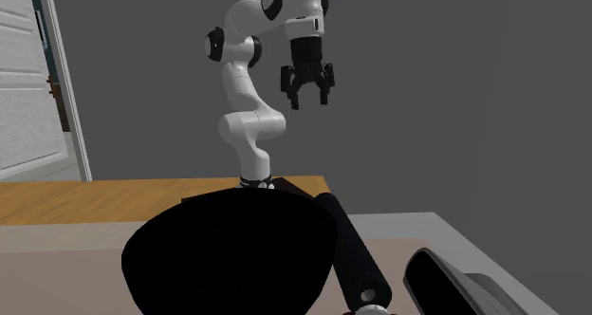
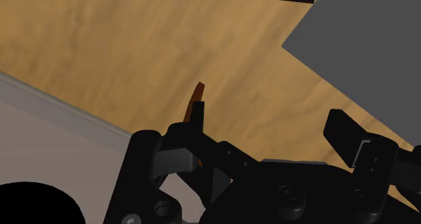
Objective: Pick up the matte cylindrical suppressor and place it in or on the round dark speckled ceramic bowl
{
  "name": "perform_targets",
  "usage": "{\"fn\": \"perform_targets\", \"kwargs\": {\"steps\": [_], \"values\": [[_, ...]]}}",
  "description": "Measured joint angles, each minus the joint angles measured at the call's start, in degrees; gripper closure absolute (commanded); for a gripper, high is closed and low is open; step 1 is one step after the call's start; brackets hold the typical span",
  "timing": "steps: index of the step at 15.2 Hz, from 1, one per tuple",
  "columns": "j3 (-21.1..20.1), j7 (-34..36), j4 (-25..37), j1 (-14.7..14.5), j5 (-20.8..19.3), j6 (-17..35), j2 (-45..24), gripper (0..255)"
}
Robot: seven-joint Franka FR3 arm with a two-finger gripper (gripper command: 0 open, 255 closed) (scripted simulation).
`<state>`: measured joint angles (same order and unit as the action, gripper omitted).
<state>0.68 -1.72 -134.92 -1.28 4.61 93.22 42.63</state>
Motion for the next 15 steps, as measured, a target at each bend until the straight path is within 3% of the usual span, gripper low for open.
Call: {"fn": "perform_targets", "kwargs": {"steps": [4, 15], "values": [[0.14, 0.73, 1.19, 0.89, -0.75, 2.65, -4.04, 0], [-0.24, 7.46, 11.24, 4.49, -4.01, 14.36, -26.61, 0]]}}
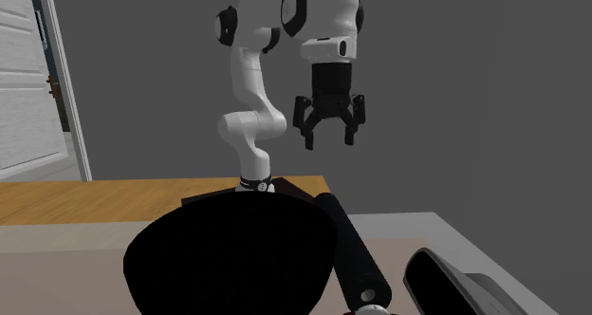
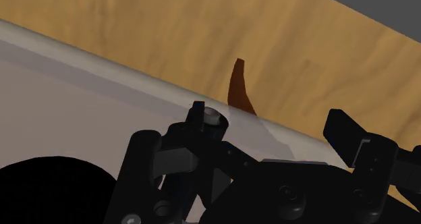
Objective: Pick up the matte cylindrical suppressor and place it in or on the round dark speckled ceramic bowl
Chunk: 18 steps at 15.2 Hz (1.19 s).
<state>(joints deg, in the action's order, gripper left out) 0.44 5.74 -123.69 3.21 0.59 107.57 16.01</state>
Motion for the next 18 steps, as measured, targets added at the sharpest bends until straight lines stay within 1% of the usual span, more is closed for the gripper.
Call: {"fn": "perform_targets", "kwargs": {"steps": [5, 11, 12, 18], "values": [[0.69, 2.98, 7.46, 1.48, -1.75, 2.79, -10.62, 0], [2.09, 6.30, 19.85, 2.89, -3.43, 3.35, -24.12, 0], [2.30, 6.52, 21.11, 3.07, -3.56, 3.19, -25.32, 0], [2.57, 6.78, 19.01, 3.34, -3.74, 6.94, -27.00, 0]]}}
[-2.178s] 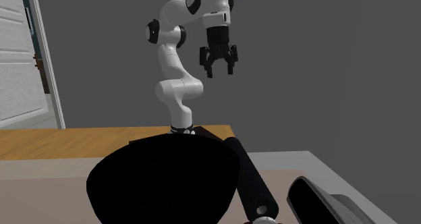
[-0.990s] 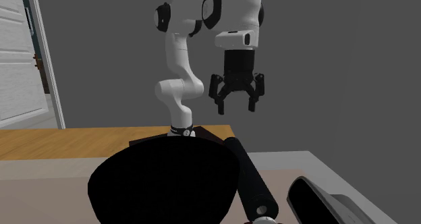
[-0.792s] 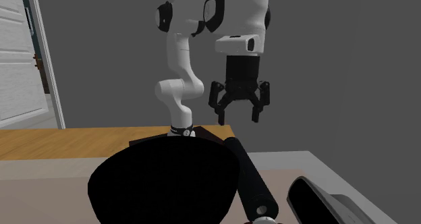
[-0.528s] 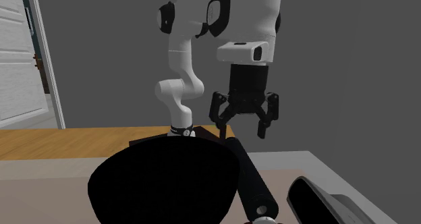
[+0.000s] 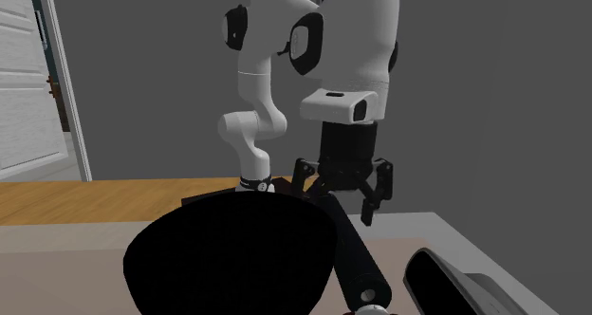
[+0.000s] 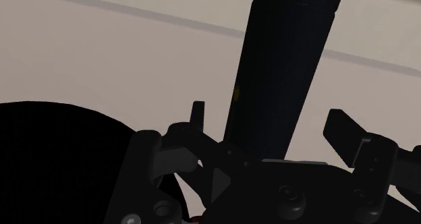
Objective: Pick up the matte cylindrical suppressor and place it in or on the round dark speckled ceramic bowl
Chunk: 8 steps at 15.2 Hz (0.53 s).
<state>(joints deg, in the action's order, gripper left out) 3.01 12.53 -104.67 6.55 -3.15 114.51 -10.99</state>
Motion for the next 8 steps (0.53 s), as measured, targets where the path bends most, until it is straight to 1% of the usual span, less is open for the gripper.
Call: {"fn": "perform_targets", "kwargs": {"steps": [2, 8], "values": [[-0.02, 0.13, -0.93, -0.03, -0.02, 1.39, -0.47, 0], [-0.01, 0.12, -1.18, 0.00, -0.01, 1.84, -0.64, 0]]}}
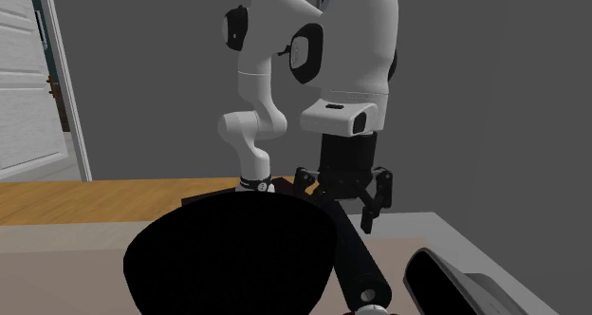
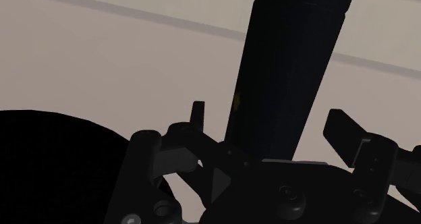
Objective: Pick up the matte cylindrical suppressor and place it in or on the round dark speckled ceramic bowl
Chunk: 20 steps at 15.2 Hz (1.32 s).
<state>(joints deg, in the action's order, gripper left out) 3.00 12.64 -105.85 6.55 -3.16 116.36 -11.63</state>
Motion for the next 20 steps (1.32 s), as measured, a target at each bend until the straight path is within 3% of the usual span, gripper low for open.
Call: {"fn": "perform_targets", "kwargs": {"steps": [1, 11, 20], "values": [[0.00, 0.00, 0.00, 0.00, 0.00, 0.00, 0.00, 255], [0.00, 0.01, 0.00, 0.00, 0.00, 0.00, 0.00, 255], [-0.03, -0.23, 4.10, -0.06, 0.04, -5.72, 1.62, 255]]}}
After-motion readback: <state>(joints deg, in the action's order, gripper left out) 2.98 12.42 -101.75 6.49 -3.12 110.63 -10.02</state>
